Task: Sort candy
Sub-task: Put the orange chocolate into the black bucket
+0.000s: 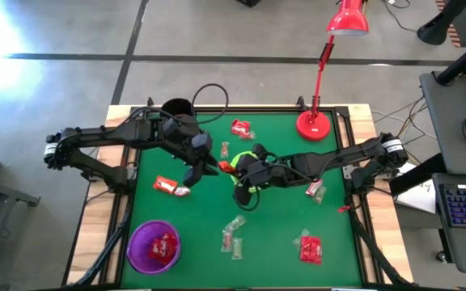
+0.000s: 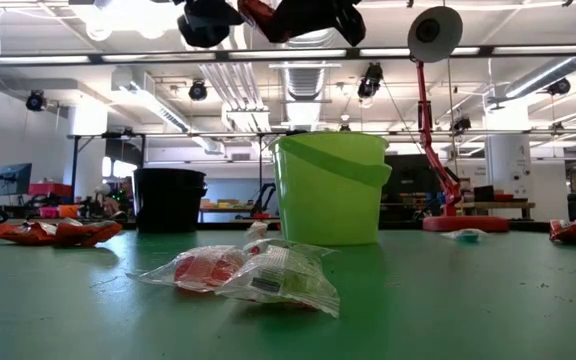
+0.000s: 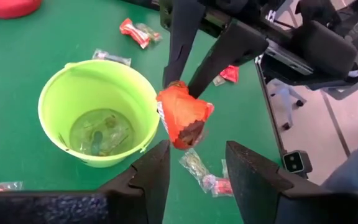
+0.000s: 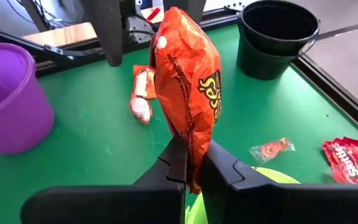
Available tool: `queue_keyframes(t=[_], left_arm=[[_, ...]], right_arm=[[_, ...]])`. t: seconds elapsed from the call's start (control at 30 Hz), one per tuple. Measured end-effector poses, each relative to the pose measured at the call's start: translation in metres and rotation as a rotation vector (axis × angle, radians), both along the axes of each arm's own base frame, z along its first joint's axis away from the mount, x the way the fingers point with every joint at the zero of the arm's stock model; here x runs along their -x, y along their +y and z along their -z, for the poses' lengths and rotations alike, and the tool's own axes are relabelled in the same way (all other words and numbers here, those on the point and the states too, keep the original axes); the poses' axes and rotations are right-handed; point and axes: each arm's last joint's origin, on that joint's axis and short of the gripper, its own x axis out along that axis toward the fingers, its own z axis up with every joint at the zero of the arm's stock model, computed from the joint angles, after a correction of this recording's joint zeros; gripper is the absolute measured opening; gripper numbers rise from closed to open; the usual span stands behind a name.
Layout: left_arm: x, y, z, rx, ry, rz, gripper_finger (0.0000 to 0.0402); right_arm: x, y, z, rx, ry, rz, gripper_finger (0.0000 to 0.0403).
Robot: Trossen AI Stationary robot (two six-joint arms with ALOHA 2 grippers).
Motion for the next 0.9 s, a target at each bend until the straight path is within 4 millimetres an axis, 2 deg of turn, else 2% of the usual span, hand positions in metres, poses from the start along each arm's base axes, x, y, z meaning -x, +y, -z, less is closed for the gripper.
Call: queue_keyframes(t=[0.3, 0.67, 0.9], left_arm=[[-0.002, 0.002, -0.001, -0.034, -0.015, -0.052, 0.0144], [-0.017, 0.003, 0.015, -0.016, 0.035, -0.026, 0.0144], [-0.017, 0.002, 0.008, 0.008, -0.033, 0.014, 0.013]], right_arm=[[0.0, 0.001, 0.0, -0.012, -0.007, 0.004, 0.0012], [-0.003, 0.0, -0.003, -0.005, -0.04, -0.003, 0.0012], [-0.004, 0.001, -0.001, -0.006, -0.033, -0.007, 0.0012]])
